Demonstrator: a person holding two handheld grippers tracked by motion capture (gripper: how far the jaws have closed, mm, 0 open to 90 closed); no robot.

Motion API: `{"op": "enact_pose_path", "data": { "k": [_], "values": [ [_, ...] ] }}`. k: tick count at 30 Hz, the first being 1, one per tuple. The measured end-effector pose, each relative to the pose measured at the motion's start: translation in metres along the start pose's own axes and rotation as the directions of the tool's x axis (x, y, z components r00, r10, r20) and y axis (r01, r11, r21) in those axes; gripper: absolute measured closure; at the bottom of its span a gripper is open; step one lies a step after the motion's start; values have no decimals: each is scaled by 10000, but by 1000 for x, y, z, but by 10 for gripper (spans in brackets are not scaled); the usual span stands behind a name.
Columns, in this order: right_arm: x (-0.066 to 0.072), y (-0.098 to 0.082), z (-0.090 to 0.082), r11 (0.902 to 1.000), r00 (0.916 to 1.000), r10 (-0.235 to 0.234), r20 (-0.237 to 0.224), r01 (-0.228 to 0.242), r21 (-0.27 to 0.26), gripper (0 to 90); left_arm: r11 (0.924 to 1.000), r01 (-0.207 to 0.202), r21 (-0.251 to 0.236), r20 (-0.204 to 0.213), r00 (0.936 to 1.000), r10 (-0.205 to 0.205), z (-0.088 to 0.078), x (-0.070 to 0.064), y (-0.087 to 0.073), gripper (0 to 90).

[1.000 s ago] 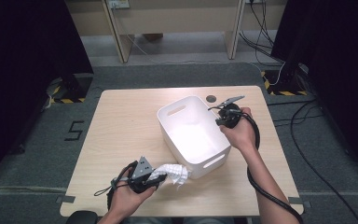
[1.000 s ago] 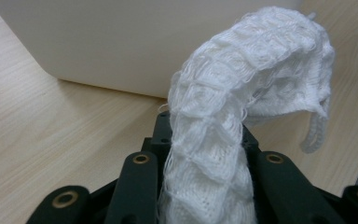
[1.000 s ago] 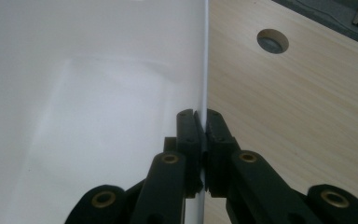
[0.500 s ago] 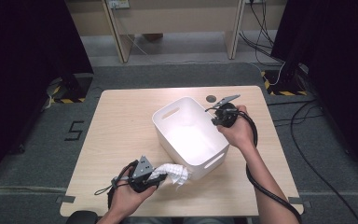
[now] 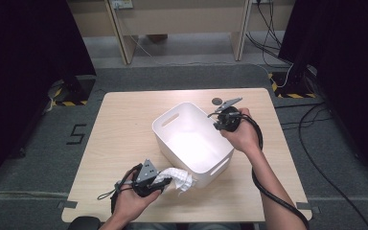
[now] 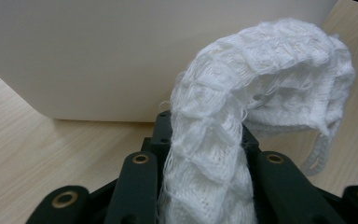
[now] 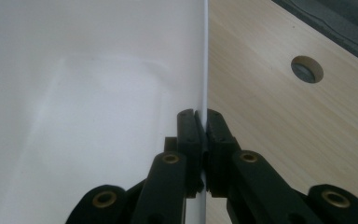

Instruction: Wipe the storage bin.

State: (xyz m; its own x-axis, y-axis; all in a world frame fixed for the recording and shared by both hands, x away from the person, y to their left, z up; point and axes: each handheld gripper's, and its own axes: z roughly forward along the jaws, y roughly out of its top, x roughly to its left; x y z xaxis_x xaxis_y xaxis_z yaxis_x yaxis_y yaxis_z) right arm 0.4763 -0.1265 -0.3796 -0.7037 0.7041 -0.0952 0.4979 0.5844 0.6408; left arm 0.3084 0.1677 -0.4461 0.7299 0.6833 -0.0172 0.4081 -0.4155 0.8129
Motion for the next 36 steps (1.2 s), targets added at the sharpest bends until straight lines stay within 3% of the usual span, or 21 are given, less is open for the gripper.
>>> {"op": "enact_pose_path", "data": {
  "k": [8,26,29,32,36],
  "values": [
    [4,3,3,9999,9998,-95,-181,93,-91,878,10000,-17,-16,-20,10000,16,0,0,0,697],
    [12,9,8,9953,9922,-940,-814,917,-316,875,10000,-66,44,33,10000,66,-1,-1,1,695],
    [12,8,8,9971,9948,-717,-723,696,-308,861,10000,-77,60,25,10000,77,-1,-1,0,695],
    [12,8,5,9988,9966,-308,-766,277,-416,752,10000,-59,35,26,10000,59,-1,-1,0,695],
    [11,7,-7,9989,9992,145,-383,-162,-447,717,10000,-65,34,13,10000,65,-1,-2,0,695]
  ]
}}
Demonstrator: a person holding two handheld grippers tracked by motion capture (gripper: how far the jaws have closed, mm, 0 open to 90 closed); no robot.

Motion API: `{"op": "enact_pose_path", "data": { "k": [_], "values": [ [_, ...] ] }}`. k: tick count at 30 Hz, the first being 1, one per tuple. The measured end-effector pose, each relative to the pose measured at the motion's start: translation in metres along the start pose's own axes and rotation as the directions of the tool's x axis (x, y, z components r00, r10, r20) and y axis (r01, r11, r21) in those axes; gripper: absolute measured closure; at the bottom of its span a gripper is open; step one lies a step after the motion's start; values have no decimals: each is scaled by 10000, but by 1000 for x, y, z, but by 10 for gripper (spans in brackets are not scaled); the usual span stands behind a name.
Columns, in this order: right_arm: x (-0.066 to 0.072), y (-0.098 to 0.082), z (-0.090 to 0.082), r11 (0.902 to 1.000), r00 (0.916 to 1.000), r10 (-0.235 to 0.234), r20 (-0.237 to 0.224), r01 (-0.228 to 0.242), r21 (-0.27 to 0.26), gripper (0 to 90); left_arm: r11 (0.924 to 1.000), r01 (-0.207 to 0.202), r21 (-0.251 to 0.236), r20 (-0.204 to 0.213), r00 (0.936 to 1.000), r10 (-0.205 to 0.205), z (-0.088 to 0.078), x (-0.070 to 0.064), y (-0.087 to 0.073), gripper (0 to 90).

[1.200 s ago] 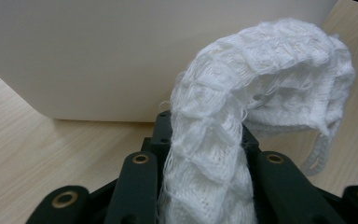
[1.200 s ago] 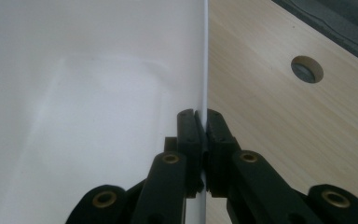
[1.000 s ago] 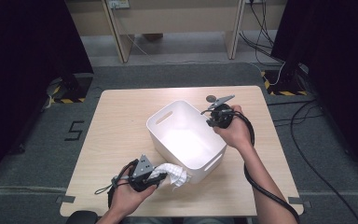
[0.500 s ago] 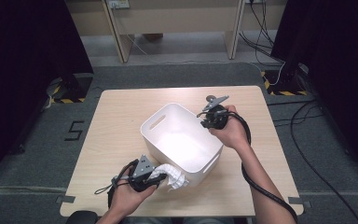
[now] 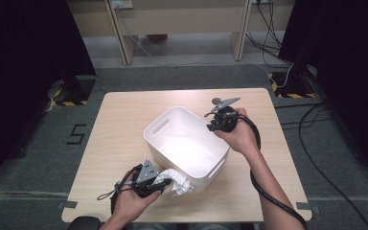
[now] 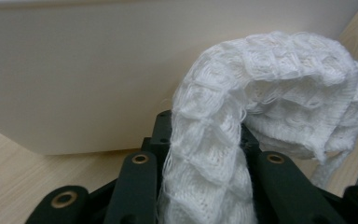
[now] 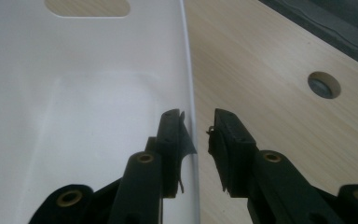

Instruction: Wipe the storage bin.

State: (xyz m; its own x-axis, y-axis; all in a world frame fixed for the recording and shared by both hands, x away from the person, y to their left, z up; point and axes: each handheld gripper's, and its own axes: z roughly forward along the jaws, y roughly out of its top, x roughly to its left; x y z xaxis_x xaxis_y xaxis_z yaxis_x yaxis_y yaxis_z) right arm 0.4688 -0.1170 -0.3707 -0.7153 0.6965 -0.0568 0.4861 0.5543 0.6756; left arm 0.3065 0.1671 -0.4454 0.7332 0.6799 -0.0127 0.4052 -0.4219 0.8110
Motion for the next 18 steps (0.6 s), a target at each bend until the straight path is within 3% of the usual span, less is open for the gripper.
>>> {"op": "enact_pose_path", "data": {
  "k": [7,11,18],
  "values": [
    [1,-13,-13,9955,9955,869,371,-883,351,680,10000,24,-2,39,10000,-24,0,-1,0,694],
    [2,-21,-17,9934,9934,1073,406,-1088,371,687,10000,8,-5,4,10000,-8,1,-1,0,694],
    [4,-26,-18,9941,9949,914,437,-937,550,747,10000,-2,-8,34,10000,2,1,-1,0,694]
  ]
}}
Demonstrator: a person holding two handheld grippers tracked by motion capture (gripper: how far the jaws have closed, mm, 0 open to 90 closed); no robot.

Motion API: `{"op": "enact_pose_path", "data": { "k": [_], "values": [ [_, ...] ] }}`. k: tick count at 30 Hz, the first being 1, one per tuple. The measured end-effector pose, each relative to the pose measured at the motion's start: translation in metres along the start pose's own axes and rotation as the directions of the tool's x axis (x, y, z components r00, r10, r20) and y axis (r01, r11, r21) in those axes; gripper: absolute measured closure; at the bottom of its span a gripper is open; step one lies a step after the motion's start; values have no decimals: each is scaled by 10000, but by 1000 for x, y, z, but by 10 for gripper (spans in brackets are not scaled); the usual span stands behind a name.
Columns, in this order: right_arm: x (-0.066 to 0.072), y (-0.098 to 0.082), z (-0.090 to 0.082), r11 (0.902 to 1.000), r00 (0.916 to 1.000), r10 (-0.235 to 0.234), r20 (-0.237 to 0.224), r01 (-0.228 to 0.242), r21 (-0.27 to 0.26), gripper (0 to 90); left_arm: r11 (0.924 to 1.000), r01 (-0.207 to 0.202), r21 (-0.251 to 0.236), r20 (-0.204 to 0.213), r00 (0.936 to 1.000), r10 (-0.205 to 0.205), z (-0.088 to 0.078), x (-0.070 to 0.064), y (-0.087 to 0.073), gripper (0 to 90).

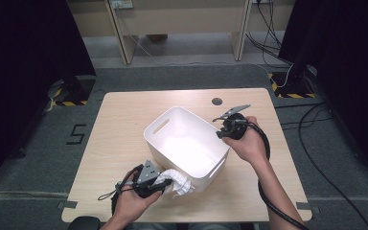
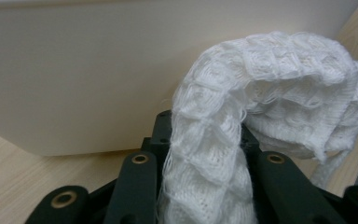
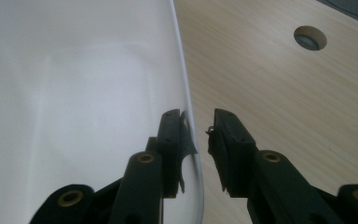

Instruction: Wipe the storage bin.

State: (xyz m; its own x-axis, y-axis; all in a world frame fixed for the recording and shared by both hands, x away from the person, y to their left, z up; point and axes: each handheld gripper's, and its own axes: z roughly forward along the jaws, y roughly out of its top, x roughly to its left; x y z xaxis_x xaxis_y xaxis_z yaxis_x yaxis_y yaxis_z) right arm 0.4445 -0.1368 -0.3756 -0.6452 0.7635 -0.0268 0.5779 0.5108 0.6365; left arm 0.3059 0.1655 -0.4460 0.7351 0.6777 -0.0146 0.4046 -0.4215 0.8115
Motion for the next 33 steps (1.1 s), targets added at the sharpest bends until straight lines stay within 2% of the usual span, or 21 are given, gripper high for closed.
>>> {"op": "enact_pose_path", "data": {
  "k": [5,10,13,16,22,28,33],
  "values": [
    [1,-2,2,9996,9997,-210,-105,212,209,840,10000,-5,2,15,10000,5,0,0,0,693],
    [-1,-2,3,9981,9979,-591,-267,595,158,867,10000,-57,62,15,10000,57,0,1,1,693],
    [-6,-2,4,9984,9965,-553,-633,559,87,880,10000,-46,37,-3,10000,46,1,0,1,693],
    [-10,-2,5,9989,9960,-474,-763,477,23,881,10000,-59,5,-4,10000,59,1,0,2,693],
    [-11,0,7,9975,9960,-705,-551,708,34,864,9999,-94,36,28,10000,93,1,0,3,692],
    [-15,2,10,9953,9950,-964,265,966,-52,796,10000,-51,-34,8,10000,51,2,0,4,690],
    [-17,2,10,9964,9947,-823,618,833,-146,766,10000,-46,-6,17,10000,46,2,0,4,689]
  ]
}}
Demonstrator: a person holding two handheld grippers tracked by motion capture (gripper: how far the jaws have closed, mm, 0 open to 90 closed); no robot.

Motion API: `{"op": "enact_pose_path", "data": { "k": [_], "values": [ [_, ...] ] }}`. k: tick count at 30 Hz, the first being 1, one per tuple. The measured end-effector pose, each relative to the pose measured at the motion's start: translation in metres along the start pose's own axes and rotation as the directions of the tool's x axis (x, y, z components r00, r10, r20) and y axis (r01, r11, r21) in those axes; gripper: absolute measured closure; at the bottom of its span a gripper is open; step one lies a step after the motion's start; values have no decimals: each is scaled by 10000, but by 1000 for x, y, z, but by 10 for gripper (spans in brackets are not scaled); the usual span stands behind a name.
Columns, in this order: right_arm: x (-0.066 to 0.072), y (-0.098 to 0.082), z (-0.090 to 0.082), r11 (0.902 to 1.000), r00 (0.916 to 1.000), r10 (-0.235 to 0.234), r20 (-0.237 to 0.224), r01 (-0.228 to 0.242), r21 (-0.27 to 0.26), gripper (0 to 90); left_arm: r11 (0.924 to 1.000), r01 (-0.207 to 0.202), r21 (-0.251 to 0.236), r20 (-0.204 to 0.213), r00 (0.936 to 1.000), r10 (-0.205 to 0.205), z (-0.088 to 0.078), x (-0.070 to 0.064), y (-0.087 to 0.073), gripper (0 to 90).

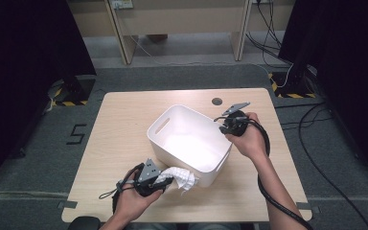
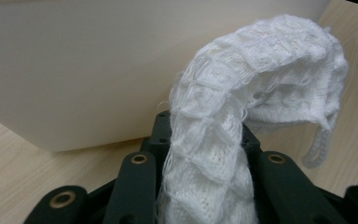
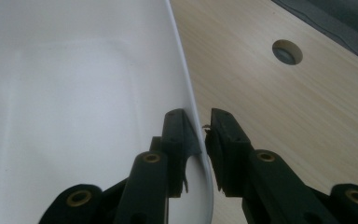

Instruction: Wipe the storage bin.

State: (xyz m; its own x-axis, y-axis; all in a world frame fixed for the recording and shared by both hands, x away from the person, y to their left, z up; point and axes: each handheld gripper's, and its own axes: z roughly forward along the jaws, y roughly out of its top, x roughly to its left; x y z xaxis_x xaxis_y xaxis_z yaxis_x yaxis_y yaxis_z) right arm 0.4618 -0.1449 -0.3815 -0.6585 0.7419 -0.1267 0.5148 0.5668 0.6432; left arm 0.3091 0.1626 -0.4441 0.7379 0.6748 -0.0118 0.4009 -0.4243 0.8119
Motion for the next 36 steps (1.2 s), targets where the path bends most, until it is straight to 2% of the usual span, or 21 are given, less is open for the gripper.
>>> {"op": "enact_pose_path", "data": {
  "k": [4,10,15,18,22,25,33,36],
  "values": [
    [-2,1,-1,10000,9995,-74,314,73,27,770,10000,-38,-30,5,10000,38,0,-1,1,688],
    [-6,2,1,9999,9980,153,611,-156,38,760,10000,-31,-59,-27,10000,30,-1,-1,1,688],
    [-3,6,1,9999,9960,-3,893,-10,147,742,10000,-46,-54,-32,10000,46,-2,-1,1,688],
    [-1,9,-1,9999,9970,97,768,-101,49,697,10000,-41,-63,-9,10000,41,-1,-1,0,688],
    [-1,13,-2,9997,9972,179,727,-165,-205,695,10000,-61,-54,14,10000,61,-1,-2,1,688],
    [0,15,-3,9976,9960,658,608,-644,-244,704,10000,-94,-1,46,9999,94,-2,-2,0,687],
    [4,24,-1,9996,9973,256,688,-251,-88,707,10000,-72,-33,79,9999,72,0,-4,0,687],
    [4,26,1,9997,9974,261,673,-262,1,712,10000,-50,-22,92,9999,50,-1,-4,0,687]
  ]
}}
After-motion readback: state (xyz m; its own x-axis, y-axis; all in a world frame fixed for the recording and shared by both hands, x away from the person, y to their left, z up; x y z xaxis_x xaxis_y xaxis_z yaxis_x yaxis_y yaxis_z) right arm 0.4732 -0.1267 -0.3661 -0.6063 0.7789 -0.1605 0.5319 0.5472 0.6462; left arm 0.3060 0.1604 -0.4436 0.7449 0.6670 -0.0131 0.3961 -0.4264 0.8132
